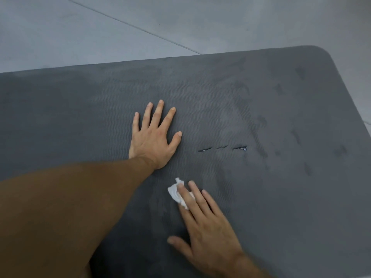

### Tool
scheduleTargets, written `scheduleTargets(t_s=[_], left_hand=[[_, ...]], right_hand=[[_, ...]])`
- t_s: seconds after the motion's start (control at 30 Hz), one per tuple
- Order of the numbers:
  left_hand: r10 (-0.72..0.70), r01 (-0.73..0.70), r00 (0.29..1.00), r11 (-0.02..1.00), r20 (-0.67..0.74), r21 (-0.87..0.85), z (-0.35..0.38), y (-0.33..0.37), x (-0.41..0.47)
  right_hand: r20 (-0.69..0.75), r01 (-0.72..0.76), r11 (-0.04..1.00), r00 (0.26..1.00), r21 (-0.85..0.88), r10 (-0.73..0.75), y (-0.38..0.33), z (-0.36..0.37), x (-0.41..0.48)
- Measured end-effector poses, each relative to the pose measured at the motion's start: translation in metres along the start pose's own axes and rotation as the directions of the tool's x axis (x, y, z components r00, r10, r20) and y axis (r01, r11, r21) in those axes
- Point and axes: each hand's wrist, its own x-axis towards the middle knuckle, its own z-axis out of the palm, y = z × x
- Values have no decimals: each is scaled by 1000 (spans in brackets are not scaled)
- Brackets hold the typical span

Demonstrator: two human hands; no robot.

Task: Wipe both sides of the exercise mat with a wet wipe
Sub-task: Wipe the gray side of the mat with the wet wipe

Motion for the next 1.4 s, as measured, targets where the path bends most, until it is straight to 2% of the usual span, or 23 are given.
scheduleTargets(t_s=[0.07, 0.17, 0.3, 0.4, 0.47, 0.6, 0.73, 0.83, 0.9, 0.97, 1.07, 1.2, 1.27, 1.3, 1.4], left_hand=[[-2, 2, 1000, 1000, -6, -5, 0, 0, 0], [-4, 4, 1000, 1000, -16, -6, 0, 1, 0], [6, -6, 1000, 1000, -15, -8, 2, -1, 0], [9, -10, 1000, 1000, -23, -15, 3, -2, 1], [9, -10, 1000, 1000, -26, -17, 3, -2, 0], [5, -6, 1000, 1000, -21, -4, 3, -1, 0], [-2, 2, 1000, 1000, -24, 0, 3, 1, -2], [6, -6, 1000, 1000, -17, -18, 2, 1, -2], [-7, 6, 1000, 999, -13, -35, 2, 4, -4], [-27, 27, 1000, 999, -10, -46, 4, 12, -9], [-57, 56, 998, 997, -9, -49, 8, 25, -21], [-76, 76, 997, 996, 8, -48, 11, 40, -36], [-73, 73, 997, 996, 5, -49, 13, 48, -46], [-72, 73, 997, 996, 3, -48, 14, 51, -50], [-75, 75, 997, 995, 1, -58, 14, 53, -53]], right_hand=[[-18, 24, 999, 1000, -32, -25, 14, 0, -6], [-81, -162, 986, 984, -38, 159, 64, -12, 0], [-140, -516, 855, 851, -44, 506, 132, -27, 6], [-169, -608, 794, 781, 22, 602, 152, -31, 6], [-159, -581, 811, 795, 77, 585, 141, -29, 7], [-102, -455, 882, 878, 122, 467, 81, -16, 12], [-34, -185, 979, 981, 88, 189, 15, -2, -1], [0, -14, 999, 1000, 32, 14, -3, 4, -14], [-29, -49, 999, 998, -14, 49, 17, 3, -14], [-77, -199, 980, 978, -27, 196, 53, -2, -10], [-112, -405, 913, 911, -53, 398, 102, -12, -7], [-136, -542, 840, 834, -24, 535, 126, -17, -12], [-132, -542, 840, 830, 31, 541, 115, -17, -13], [-117, -509, 859, 851, 55, 512, 104, -16, -14], [-43, -310, 946, 948, 95, 315, 64, -13, -25]])
